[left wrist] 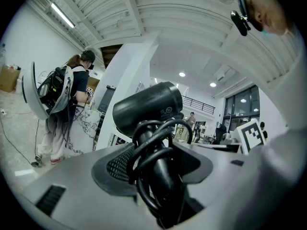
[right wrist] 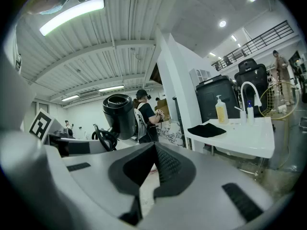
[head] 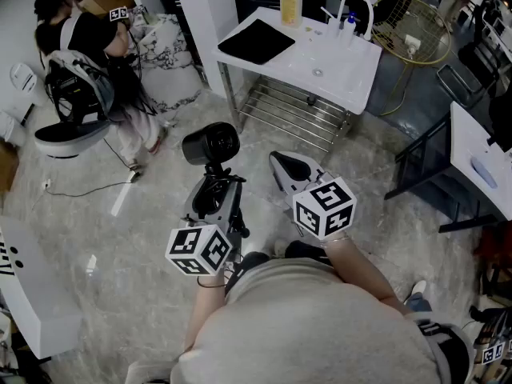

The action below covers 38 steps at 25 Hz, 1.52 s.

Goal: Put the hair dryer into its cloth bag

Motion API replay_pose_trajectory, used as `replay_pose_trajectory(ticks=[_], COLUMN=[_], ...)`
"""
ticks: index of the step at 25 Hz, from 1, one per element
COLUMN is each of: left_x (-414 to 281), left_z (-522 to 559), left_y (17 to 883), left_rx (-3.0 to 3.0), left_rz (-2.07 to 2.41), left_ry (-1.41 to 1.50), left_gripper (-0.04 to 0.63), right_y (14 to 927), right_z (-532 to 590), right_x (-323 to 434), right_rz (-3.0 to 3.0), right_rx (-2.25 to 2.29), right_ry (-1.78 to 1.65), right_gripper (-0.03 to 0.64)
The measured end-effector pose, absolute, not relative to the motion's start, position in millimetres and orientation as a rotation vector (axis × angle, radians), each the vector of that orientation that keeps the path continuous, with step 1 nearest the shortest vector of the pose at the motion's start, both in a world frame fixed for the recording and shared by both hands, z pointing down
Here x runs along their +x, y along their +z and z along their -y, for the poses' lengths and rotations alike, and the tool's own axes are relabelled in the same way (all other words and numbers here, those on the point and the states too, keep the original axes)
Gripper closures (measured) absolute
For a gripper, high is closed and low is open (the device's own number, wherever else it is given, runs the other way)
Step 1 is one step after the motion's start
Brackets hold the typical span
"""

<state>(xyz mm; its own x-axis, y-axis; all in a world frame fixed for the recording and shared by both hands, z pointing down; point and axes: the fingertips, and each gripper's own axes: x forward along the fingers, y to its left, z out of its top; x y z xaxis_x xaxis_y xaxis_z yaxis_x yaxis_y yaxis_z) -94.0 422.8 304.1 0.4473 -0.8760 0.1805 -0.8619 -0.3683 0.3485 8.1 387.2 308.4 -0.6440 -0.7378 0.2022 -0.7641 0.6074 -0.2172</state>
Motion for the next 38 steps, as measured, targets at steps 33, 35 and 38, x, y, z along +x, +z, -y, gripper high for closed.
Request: replay_pose_trajectory(ticks=[33,35,38], left_x=[-64.7,-61.8,-60.6], left_z=[-384.7,-379.3,-370.7], left_y=[324.5,325.5,322.1], left_rx=[2.286,2.283,2.280], left_rz=[1.521,1.519,1.498], left_ry=[0.026,0.022,-0.008], left_gripper=[0.353,0.353,0.353], right_y=[348.9,356.5,362.2], right_z=[-374.9,-371.3,-364.2], right_x=[24.1,29.6,34.0], right_rz=[2.757,2.737,2.720], right_rx=[1.083,1.087,1.102], right_ry=[0.468,0.468,0.494], right_gripper=[0.618,0.618,0.618])
